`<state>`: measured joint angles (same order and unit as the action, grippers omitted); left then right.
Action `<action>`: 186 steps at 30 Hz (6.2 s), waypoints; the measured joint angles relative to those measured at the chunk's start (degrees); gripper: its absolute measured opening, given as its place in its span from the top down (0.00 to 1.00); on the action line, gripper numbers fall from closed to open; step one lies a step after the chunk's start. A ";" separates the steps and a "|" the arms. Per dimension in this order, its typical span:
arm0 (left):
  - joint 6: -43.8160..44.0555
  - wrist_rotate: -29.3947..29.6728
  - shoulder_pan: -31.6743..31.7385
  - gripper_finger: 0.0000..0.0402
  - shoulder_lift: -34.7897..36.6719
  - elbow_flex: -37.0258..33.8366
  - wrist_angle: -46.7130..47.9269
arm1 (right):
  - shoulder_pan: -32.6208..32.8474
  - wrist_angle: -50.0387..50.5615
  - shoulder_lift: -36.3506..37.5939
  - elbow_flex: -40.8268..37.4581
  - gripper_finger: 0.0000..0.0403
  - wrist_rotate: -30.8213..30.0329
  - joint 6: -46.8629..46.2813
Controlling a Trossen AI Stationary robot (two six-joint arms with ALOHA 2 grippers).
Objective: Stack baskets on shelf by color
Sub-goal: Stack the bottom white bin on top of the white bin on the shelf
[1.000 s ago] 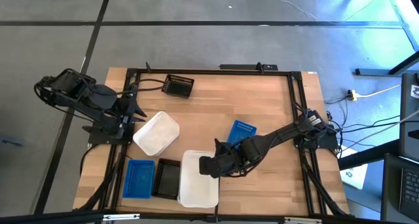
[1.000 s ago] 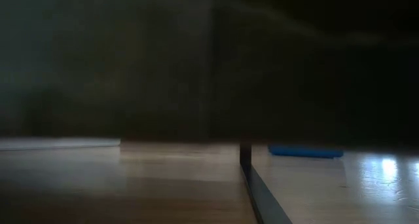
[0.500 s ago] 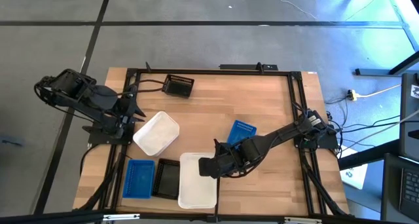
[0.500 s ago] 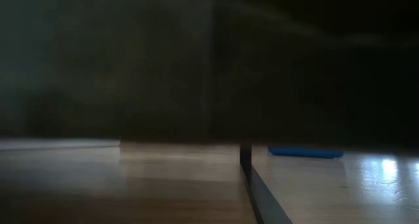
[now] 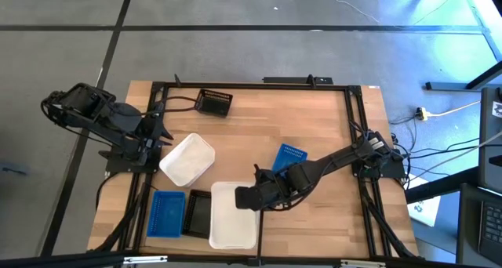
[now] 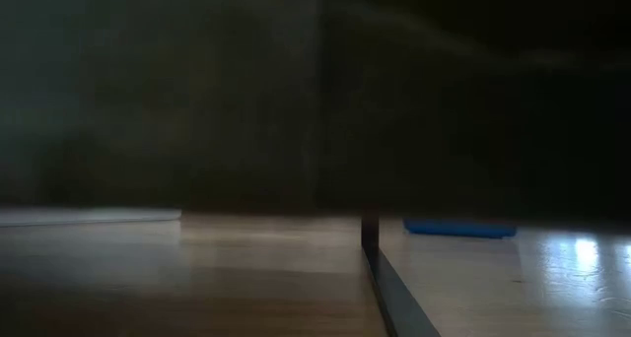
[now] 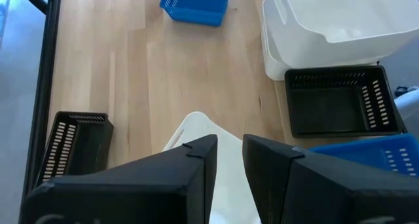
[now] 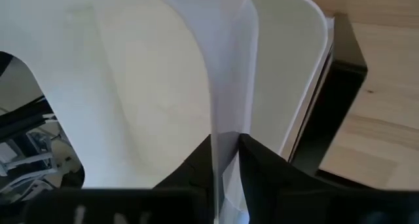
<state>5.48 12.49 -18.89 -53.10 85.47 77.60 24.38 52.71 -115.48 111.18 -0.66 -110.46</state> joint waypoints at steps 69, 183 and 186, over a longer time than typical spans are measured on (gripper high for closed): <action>-0.13 0.02 0.01 0.84 -0.02 0.00 1.52 | -1.51 -0.20 0.00 0.00 0.85 -0.84 -4.80; 12.44 0.52 0.01 0.84 -0.01 0.02 2.53 | -7.63 8.51 -4.61 16.98 0.88 -0.24 81.70; 12.46 0.52 0.02 0.84 -0.02 0.02 2.53 | -7.67 8.55 -4.61 16.98 0.88 -1.19 83.73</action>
<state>17.93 13.02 -18.87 -53.12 85.49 80.14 16.71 61.26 -120.09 128.16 -1.85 -26.73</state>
